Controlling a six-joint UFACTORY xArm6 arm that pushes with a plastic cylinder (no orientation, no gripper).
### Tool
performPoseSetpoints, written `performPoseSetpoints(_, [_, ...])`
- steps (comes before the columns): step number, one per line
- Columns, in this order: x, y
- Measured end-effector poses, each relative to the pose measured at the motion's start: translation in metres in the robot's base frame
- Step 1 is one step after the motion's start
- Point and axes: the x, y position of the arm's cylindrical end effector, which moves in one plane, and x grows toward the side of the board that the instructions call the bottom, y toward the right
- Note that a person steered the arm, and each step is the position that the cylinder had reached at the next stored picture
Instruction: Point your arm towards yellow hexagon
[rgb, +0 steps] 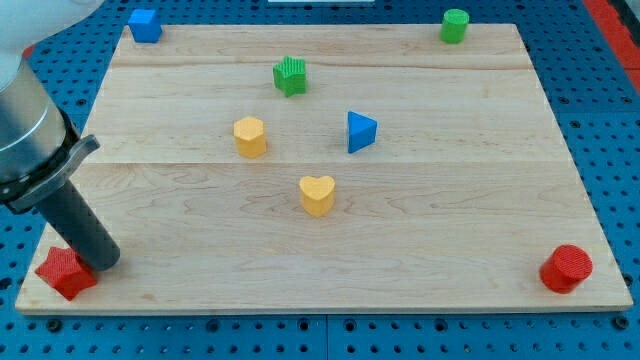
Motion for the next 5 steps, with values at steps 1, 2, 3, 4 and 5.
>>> performPoseSetpoints(1, [-0.022, 0.011])
performPoseSetpoints(2, [-0.049, 0.020])
performPoseSetpoints(3, [-0.078, 0.033])
performPoseSetpoints(4, [-0.107, 0.053])
performPoseSetpoints(5, [-0.133, 0.074])
